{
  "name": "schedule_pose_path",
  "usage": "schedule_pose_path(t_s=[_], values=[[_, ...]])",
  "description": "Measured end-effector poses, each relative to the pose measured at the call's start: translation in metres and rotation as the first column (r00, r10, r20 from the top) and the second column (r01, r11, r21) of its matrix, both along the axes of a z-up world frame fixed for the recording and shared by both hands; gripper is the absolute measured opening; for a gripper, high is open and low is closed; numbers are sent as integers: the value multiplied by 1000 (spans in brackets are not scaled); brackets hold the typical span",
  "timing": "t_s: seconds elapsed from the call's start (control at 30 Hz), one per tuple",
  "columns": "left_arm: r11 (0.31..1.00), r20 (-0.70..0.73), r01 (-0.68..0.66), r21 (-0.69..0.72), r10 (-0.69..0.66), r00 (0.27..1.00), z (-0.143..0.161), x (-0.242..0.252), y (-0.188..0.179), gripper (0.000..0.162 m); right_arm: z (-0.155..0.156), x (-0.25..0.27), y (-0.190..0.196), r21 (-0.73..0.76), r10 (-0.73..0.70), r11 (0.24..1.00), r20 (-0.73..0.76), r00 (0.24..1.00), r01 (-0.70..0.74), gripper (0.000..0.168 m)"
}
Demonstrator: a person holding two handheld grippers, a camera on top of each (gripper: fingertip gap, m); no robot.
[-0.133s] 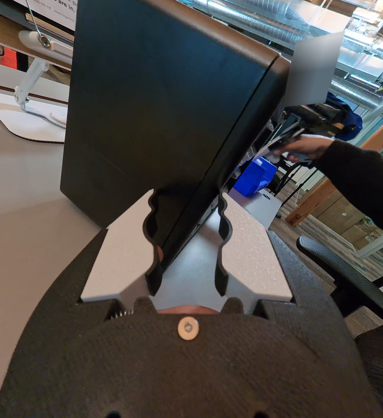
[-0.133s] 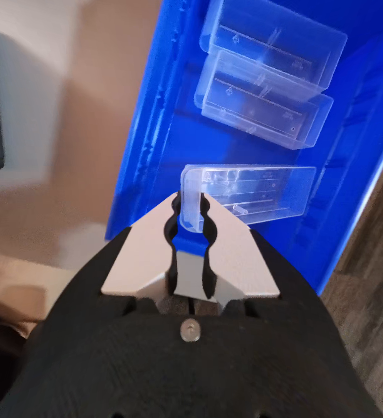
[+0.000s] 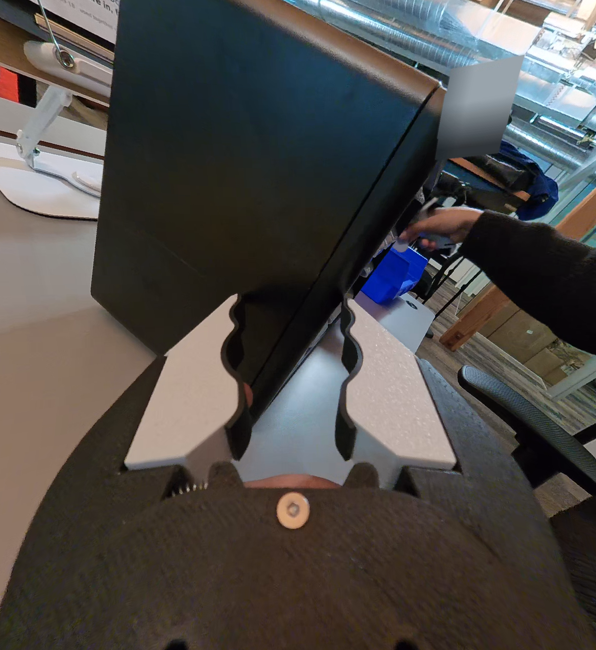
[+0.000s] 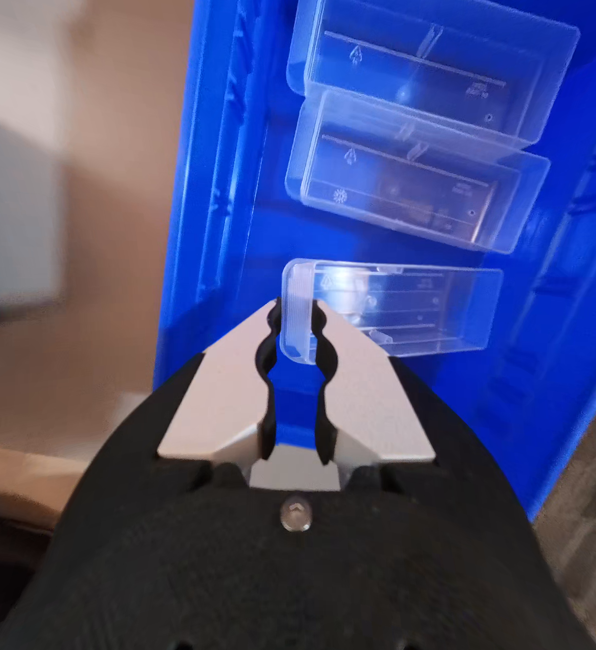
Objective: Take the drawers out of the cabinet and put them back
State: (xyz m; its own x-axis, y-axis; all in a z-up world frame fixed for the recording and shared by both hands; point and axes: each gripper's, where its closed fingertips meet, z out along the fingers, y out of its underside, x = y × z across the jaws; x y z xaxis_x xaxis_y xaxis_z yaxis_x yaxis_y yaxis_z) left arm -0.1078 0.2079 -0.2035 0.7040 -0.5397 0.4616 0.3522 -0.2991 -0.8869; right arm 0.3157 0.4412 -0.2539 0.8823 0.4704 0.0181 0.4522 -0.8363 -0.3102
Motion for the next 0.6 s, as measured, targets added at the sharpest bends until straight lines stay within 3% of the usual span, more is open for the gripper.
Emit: schedule_pose_path(t_s=[0.33, 0.6], values=[[1000, 1, 6, -1, -6, 1000, 0, 0, 0, 53, -26, -22, 24, -28, 20, 999, 110, 994, -17, 16], [1000, -2, 2, -1, -2, 1000, 0, 0, 0, 53, -6, -12, 17, 24, 19, 1000, 35, 999, -20, 25]])
